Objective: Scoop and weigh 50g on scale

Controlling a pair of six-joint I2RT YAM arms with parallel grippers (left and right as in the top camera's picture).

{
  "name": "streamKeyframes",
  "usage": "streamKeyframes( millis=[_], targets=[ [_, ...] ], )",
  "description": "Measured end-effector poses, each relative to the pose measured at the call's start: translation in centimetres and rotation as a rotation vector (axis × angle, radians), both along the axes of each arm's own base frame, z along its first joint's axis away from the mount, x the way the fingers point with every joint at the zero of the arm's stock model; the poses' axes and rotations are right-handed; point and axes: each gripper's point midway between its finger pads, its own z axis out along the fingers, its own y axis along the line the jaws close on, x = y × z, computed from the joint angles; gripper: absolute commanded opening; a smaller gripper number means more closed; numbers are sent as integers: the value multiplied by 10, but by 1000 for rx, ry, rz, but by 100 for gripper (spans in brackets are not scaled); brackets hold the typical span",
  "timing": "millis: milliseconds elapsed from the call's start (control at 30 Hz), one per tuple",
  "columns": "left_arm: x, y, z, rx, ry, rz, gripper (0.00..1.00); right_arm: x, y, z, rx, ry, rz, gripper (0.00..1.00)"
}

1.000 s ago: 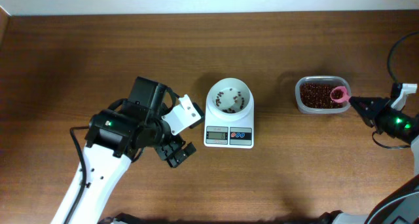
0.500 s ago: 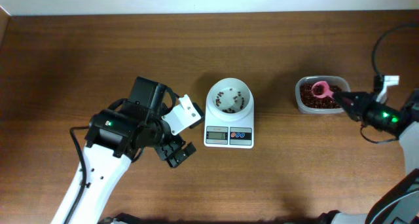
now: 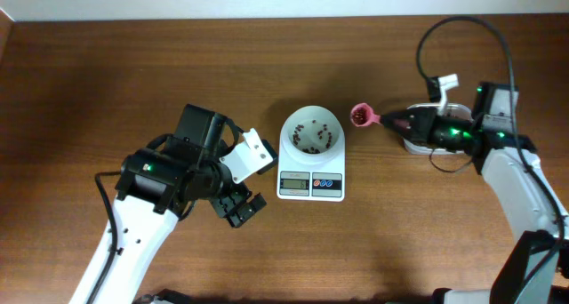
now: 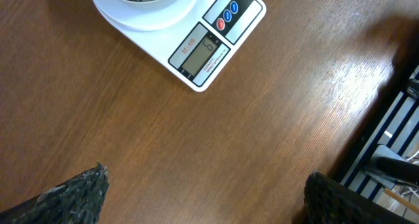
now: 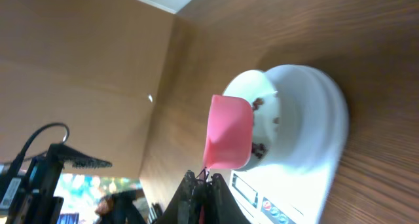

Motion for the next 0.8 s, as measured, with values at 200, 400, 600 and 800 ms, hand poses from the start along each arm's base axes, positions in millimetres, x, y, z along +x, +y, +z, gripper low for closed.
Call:
streamKeyframes(
  millis=[200,400,600,800],
  targets=[
    [0,0,0,0,0,0,99,2,39,-6,-84,-45,56,4],
    [0,0,0,0,0,0,99,2,67,-25,-268,-147,99,4],
    [0,0,0,0,-1,0,99,2,84,-38,-484,-387,217,4],
    [0,0,0,0,0,0,99,10,85,-41,-631,-566,276,4]
  ],
)
